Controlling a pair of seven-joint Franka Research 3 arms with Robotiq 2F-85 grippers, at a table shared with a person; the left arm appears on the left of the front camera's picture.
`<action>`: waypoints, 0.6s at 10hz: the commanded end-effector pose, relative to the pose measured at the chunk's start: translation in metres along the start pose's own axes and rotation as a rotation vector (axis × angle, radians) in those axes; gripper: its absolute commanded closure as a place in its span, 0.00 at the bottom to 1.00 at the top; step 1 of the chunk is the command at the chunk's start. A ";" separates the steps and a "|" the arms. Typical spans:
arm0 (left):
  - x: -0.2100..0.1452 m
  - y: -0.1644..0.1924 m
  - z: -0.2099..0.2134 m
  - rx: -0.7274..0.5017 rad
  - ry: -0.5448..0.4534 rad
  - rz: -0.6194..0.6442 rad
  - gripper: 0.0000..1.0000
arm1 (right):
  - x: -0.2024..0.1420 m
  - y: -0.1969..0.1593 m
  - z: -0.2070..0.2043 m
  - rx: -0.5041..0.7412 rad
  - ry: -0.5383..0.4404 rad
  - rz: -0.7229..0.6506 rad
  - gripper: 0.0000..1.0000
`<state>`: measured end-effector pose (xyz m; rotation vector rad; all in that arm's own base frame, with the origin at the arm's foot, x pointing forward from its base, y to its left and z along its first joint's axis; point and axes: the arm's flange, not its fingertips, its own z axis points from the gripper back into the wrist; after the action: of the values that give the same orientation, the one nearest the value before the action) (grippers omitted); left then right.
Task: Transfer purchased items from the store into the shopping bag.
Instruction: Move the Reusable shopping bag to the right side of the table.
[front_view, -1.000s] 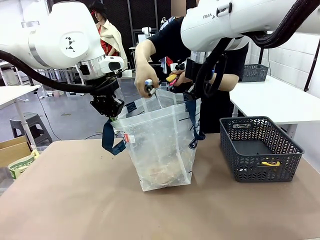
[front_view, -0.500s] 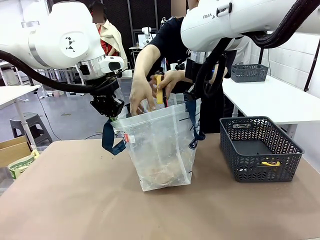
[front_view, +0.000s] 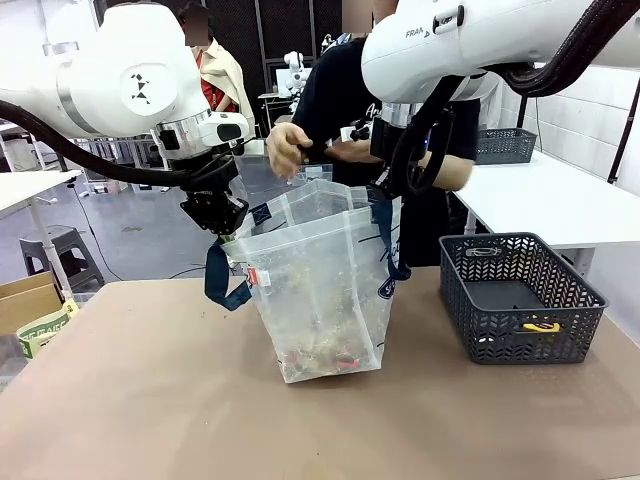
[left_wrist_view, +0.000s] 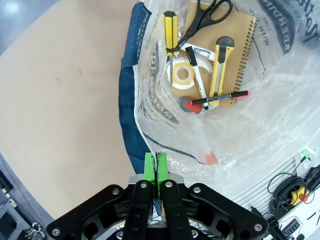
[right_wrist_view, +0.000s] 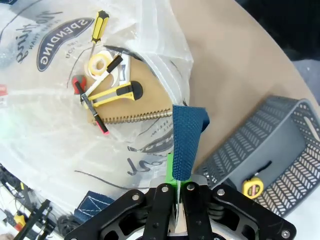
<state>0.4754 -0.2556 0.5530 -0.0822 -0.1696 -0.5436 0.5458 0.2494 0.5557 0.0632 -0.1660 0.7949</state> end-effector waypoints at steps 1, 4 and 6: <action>-0.001 0.001 0.000 0.006 0.000 0.011 1.00 | -0.001 -0.001 0.001 -0.001 -0.001 -0.006 1.00; -0.001 0.001 0.000 0.006 0.000 0.011 1.00 | -0.001 -0.001 0.001 -0.001 -0.001 -0.006 1.00; -0.001 0.001 0.000 0.006 0.000 0.011 1.00 | -0.001 -0.001 0.001 -0.001 -0.001 -0.006 1.00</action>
<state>0.4754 -0.2556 0.5530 -0.0822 -0.1696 -0.5436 0.5458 0.2493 0.5557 0.0632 -0.1660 0.7949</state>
